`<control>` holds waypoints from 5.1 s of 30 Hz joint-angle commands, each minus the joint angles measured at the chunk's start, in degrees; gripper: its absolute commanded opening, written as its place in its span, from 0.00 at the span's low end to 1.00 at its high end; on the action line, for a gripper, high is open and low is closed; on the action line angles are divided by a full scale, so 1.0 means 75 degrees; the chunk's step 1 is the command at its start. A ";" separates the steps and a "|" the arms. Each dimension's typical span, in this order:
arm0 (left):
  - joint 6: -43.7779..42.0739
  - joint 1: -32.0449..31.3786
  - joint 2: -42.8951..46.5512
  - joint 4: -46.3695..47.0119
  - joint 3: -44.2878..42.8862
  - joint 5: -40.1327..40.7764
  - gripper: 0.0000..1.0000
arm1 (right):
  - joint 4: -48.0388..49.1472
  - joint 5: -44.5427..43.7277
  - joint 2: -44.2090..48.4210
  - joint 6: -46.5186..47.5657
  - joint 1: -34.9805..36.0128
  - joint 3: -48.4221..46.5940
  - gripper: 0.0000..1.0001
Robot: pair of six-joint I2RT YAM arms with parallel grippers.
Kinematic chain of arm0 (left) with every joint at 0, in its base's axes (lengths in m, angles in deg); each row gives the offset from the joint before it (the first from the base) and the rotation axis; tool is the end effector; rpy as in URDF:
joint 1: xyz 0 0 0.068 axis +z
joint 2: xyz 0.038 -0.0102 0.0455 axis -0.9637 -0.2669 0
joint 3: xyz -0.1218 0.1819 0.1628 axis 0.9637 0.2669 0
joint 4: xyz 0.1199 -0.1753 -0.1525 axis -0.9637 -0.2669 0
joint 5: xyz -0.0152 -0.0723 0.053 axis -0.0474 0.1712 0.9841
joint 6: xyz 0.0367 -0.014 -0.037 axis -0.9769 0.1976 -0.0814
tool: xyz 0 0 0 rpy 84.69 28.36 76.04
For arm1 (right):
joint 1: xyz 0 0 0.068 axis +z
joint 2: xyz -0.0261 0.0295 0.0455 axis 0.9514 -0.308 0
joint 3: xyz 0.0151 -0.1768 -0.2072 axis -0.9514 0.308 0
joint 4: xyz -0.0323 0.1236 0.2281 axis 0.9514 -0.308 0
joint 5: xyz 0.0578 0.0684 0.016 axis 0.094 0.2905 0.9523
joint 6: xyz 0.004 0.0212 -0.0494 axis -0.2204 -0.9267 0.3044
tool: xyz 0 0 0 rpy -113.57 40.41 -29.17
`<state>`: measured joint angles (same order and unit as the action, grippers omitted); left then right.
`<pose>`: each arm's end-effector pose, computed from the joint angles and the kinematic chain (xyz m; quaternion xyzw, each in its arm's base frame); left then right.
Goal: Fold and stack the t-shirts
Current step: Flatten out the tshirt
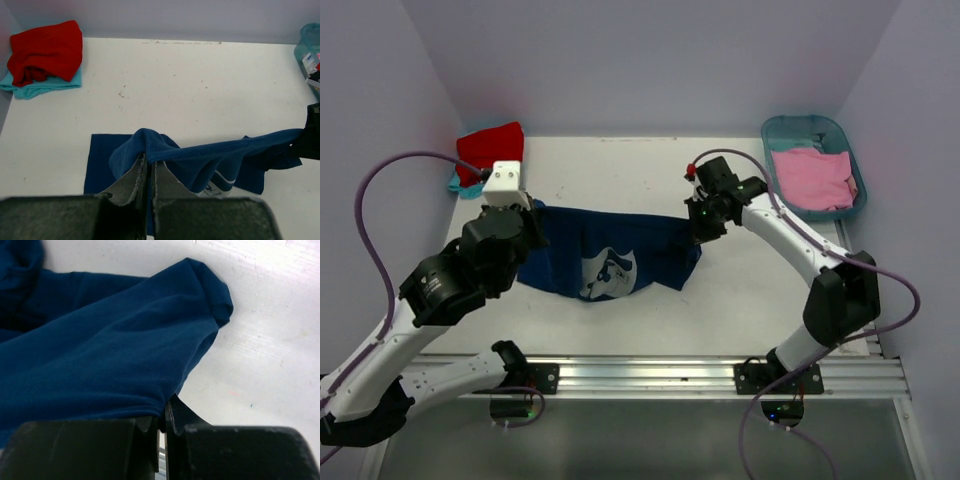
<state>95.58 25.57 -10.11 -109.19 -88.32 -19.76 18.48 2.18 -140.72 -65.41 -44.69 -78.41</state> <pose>0.1022 -0.0806 0.4403 -0.0442 0.7923 -0.0770 0.6037 0.2819 0.1505 0.2919 -0.1022 0.9626 0.1434 0.2060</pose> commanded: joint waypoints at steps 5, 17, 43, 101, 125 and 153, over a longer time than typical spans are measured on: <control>0.0145 0.0034 -0.0326 -0.0009 -0.0254 0.0905 0.00 | 0.0564 -0.0717 -0.1747 -0.0113 -0.0134 -0.0258 0.00; 0.0297 0.0034 -0.0208 0.0038 0.0039 0.0882 0.00 | 0.0810 -0.0508 -0.1773 -0.0078 -0.0146 -0.0059 0.49; 0.0368 0.0034 -0.0150 0.0190 0.0250 0.0706 0.00 | 0.0752 -0.1068 -0.2065 -0.0219 0.1530 -0.0738 0.33; 0.0356 0.0046 -0.0044 0.0120 0.0332 0.0917 0.00 | 0.1079 -0.0846 -0.2465 -0.0160 0.1518 -0.0317 0.00; -0.2738 0.0127 0.1175 0.2042 -0.1235 -0.4565 0.00 | 0.0551 -0.1034 0.5210 0.0717 0.1530 -0.1747 0.00; -0.3652 0.3163 -0.3434 0.2733 -0.3209 -0.4215 0.00 | 0.0842 -0.2606 0.0791 0.0835 -0.0416 -0.4386 0.00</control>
<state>69.03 49.05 -47.07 -92.63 -108.69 -50.29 18.96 -22.34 -146.78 -60.25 -48.60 -111.78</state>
